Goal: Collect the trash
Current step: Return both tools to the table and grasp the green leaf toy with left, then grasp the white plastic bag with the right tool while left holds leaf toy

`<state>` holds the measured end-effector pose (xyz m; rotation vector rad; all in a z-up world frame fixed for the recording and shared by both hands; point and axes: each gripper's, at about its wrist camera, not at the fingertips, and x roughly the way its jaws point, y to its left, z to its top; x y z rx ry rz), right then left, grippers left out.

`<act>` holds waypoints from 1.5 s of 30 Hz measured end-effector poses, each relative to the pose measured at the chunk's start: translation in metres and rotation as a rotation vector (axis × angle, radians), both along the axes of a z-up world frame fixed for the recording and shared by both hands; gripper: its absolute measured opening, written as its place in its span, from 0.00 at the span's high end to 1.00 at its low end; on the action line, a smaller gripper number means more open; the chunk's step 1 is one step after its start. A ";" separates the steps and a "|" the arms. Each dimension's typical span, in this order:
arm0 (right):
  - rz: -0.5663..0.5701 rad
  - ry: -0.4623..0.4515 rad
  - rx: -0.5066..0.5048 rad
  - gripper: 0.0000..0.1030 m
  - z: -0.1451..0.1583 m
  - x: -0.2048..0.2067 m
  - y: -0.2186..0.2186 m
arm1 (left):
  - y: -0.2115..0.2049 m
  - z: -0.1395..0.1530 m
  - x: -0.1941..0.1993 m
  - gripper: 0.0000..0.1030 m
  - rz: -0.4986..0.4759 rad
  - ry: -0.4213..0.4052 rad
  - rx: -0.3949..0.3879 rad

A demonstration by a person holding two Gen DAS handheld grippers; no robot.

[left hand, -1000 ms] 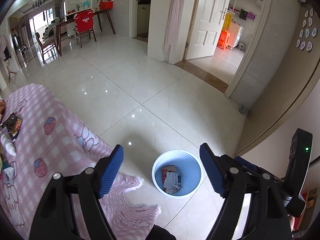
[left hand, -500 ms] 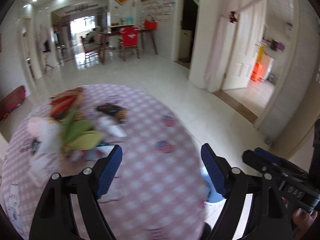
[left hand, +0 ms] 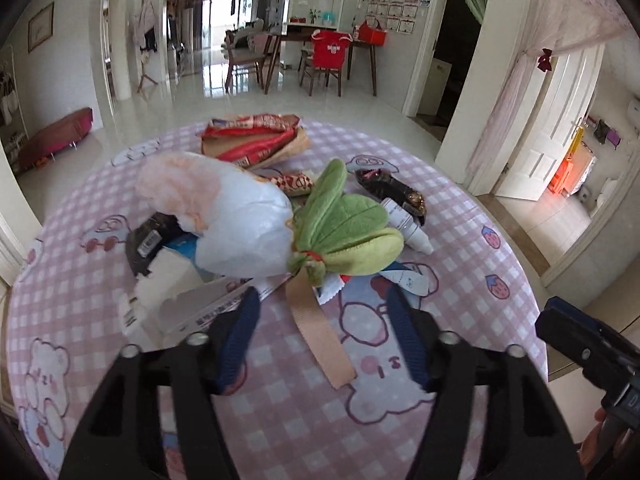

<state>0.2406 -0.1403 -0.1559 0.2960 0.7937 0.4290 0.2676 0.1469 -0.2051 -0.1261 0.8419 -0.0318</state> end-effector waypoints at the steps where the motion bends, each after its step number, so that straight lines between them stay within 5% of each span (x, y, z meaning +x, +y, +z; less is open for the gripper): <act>1: 0.002 0.003 -0.003 0.38 -0.002 0.001 0.001 | 0.001 -0.003 0.006 0.50 -0.002 0.010 -0.026; 2: 0.003 0.007 -0.006 0.38 -0.003 0.003 0.003 | 0.002 -0.008 0.007 0.53 -0.002 0.011 -0.038; 3: 0.004 0.009 -0.010 0.38 -0.003 0.004 0.005 | 0.002 -0.010 0.010 0.66 0.001 0.016 -0.043; 4: 0.003 0.008 -0.013 0.38 -0.003 0.004 0.007 | 0.003 -0.012 0.011 0.91 0.003 0.015 -0.044; 5: 0.003 0.009 -0.016 0.38 -0.004 0.004 0.009 | 0.005 -0.010 0.010 0.96 -0.008 0.010 -0.061; 11: 0.008 -0.008 -0.008 0.38 0.004 0.008 0.022 | 0.011 0.024 -0.021 0.97 -0.064 -0.115 -0.141; 17: 0.075 -0.033 -0.019 0.38 0.018 0.014 0.061 | 0.052 0.060 -0.060 0.98 0.042 -0.253 -0.162; 26: 0.241 -0.084 -0.057 0.38 0.021 0.043 0.154 | 0.113 0.061 -0.077 0.98 0.217 -0.266 -0.144; 34: 0.304 -0.038 -0.066 0.36 0.001 0.088 0.196 | 0.133 0.058 -0.078 0.98 0.264 -0.259 -0.148; 35: 0.325 -0.026 -0.062 0.41 -0.001 0.093 0.198 | 0.132 0.057 -0.075 0.98 0.265 -0.257 -0.147; 36: 0.344 -0.013 -0.067 0.71 -0.004 0.096 0.202 | 0.133 0.056 -0.074 0.98 0.264 -0.253 -0.146; 45: 0.331 -0.117 -0.043 0.76 0.020 0.074 0.187 | 0.123 0.065 -0.070 0.98 0.265 -0.271 -0.128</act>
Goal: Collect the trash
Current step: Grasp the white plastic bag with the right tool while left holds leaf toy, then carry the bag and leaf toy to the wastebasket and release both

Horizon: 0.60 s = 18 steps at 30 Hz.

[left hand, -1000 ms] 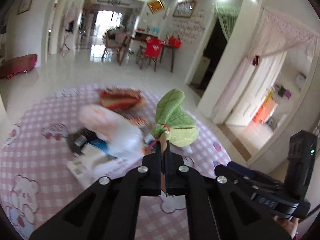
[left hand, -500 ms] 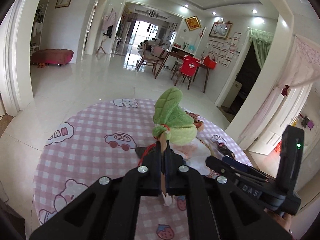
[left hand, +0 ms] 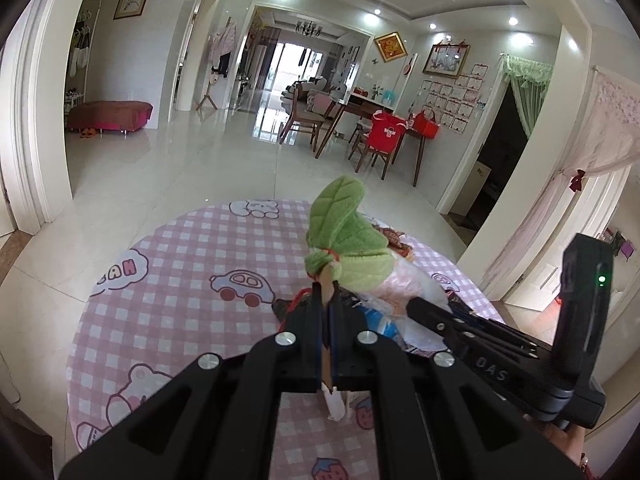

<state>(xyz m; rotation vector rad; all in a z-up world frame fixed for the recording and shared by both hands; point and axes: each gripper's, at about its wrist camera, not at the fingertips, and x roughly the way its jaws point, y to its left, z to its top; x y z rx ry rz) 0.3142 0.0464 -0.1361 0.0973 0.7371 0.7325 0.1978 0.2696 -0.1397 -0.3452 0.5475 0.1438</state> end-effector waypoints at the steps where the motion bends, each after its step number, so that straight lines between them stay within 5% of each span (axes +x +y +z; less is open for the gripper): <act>1: -0.009 -0.006 0.016 0.76 0.005 -0.004 -0.006 | -0.003 0.005 -0.002 0.98 -0.002 -0.011 0.004; 10: -0.131 -0.051 0.158 0.76 0.043 -0.049 -0.103 | -0.054 0.039 -0.018 0.98 -0.108 -0.067 0.045; 18: -0.359 -0.081 0.214 0.76 0.039 -0.100 -0.229 | -0.154 0.050 -0.012 0.98 -0.316 -0.065 0.064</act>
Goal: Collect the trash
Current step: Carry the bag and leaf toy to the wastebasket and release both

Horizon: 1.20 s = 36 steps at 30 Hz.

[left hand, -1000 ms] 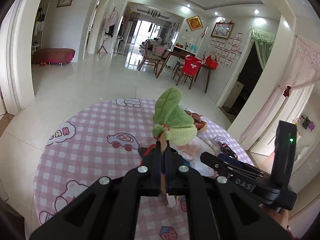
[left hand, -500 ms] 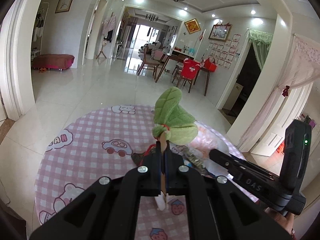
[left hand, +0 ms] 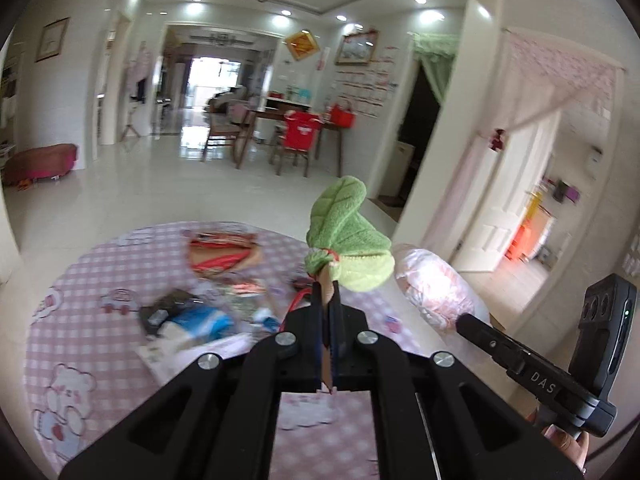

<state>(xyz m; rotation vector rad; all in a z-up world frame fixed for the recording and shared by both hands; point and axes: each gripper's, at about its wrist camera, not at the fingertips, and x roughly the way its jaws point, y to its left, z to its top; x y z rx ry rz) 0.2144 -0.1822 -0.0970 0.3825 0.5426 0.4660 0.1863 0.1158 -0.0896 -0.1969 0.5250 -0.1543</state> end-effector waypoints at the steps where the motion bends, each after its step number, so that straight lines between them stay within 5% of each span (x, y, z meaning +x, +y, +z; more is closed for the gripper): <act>1: -0.044 -0.001 0.007 0.76 -0.003 -0.007 -0.019 | -0.011 -0.001 0.002 0.98 -0.025 0.004 0.006; 11: -0.429 0.014 0.054 0.76 -0.043 -0.078 -0.173 | -0.192 -0.058 0.037 0.98 -0.394 0.181 0.089; 20: -0.570 0.068 0.103 0.76 -0.081 -0.102 -0.239 | -0.316 -0.125 0.068 0.96 -0.603 0.331 0.150; 21: -0.585 0.073 0.108 0.76 -0.086 -0.103 -0.243 | -0.323 -0.129 0.071 0.94 -0.610 0.339 0.144; 23: -0.599 0.089 0.111 0.76 -0.094 -0.106 -0.253 | -0.338 -0.142 0.080 0.64 -0.629 0.376 0.142; 24: -0.606 0.097 0.117 0.76 -0.098 -0.106 -0.257 | -0.342 -0.146 0.082 0.33 -0.632 0.395 0.147; 36: -0.581 0.167 0.129 0.76 -0.118 -0.098 -0.260 | -0.328 -0.157 0.073 0.29 -0.528 0.393 0.210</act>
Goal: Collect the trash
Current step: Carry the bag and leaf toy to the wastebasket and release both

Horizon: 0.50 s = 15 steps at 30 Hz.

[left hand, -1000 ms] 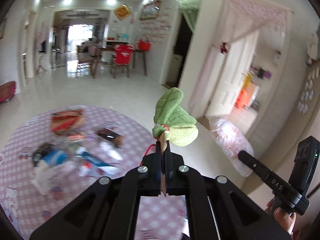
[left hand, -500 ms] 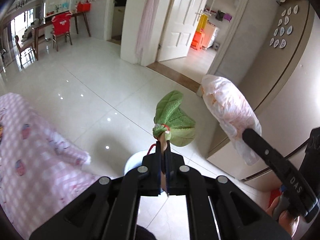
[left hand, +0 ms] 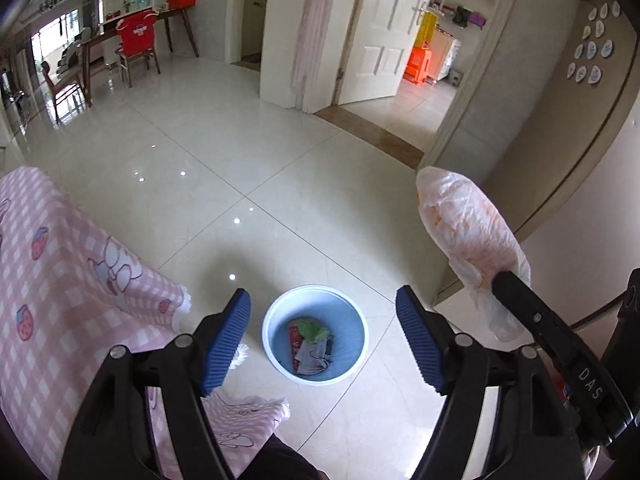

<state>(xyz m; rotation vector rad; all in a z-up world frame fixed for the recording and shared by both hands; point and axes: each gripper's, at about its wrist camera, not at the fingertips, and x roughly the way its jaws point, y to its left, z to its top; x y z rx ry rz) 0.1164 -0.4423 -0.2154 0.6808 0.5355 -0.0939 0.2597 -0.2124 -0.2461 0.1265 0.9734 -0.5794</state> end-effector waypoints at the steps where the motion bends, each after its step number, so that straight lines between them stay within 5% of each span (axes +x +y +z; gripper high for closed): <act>1: 0.003 0.003 0.002 0.76 0.000 0.003 0.002 | 0.003 0.001 0.001 0.29 0.009 -0.001 -0.004; 12: 0.021 0.008 0.008 0.71 -0.004 0.022 0.006 | 0.044 0.022 0.006 0.26 0.081 -0.034 -0.029; 15: -0.005 0.035 0.004 0.32 -0.010 0.032 0.002 | 0.050 0.028 0.009 0.25 0.100 -0.039 -0.036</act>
